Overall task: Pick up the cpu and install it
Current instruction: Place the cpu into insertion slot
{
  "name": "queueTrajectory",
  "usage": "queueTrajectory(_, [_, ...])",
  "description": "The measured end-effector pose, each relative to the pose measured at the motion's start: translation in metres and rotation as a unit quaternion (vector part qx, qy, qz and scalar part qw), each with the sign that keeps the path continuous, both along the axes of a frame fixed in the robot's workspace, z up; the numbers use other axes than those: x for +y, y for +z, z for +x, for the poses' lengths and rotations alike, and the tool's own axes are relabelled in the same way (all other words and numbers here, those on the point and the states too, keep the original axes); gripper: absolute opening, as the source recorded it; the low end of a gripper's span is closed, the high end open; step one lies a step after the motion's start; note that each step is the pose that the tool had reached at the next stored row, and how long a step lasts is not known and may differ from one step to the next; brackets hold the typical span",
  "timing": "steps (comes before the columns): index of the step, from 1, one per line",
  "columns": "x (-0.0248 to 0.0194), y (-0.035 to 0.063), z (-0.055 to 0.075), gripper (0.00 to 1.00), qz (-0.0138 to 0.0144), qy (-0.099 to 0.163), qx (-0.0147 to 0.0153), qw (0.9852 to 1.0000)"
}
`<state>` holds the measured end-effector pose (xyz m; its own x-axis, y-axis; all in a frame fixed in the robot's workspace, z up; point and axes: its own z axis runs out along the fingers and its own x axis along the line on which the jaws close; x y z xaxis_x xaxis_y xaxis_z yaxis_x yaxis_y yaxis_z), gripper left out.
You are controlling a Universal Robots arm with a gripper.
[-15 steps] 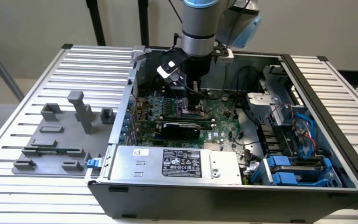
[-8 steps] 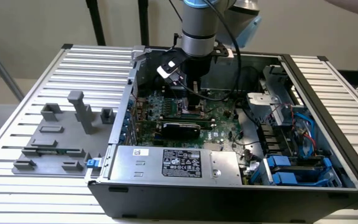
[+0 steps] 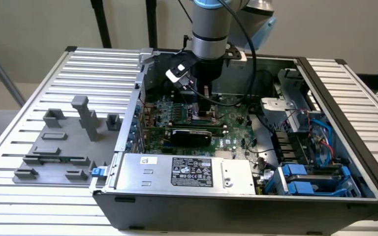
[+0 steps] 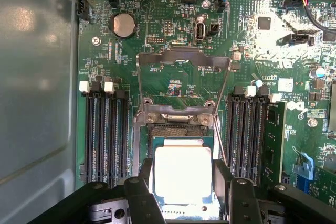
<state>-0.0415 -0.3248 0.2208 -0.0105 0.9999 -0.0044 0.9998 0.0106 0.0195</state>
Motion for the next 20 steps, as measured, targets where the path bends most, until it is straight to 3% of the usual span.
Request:
queueTrajectory(10, [0.0001,0.0000,0.0000,0.55,0.0000,0.000,0.0000,1.0000])
queueTrajectory(14, [0.0048,-0.0023,-0.0001,0.55,-0.0002,0.000,0.0000,1.0000])
queueTrajectory(16, [0.0072,-0.0041,-0.0001,0.55,-0.0019,0.000,0.0000,1.0000])
queueTrajectory(20, [0.0076,-0.0084,0.0000,0.55,-0.0076,-0.007,0.0000,0.9999])
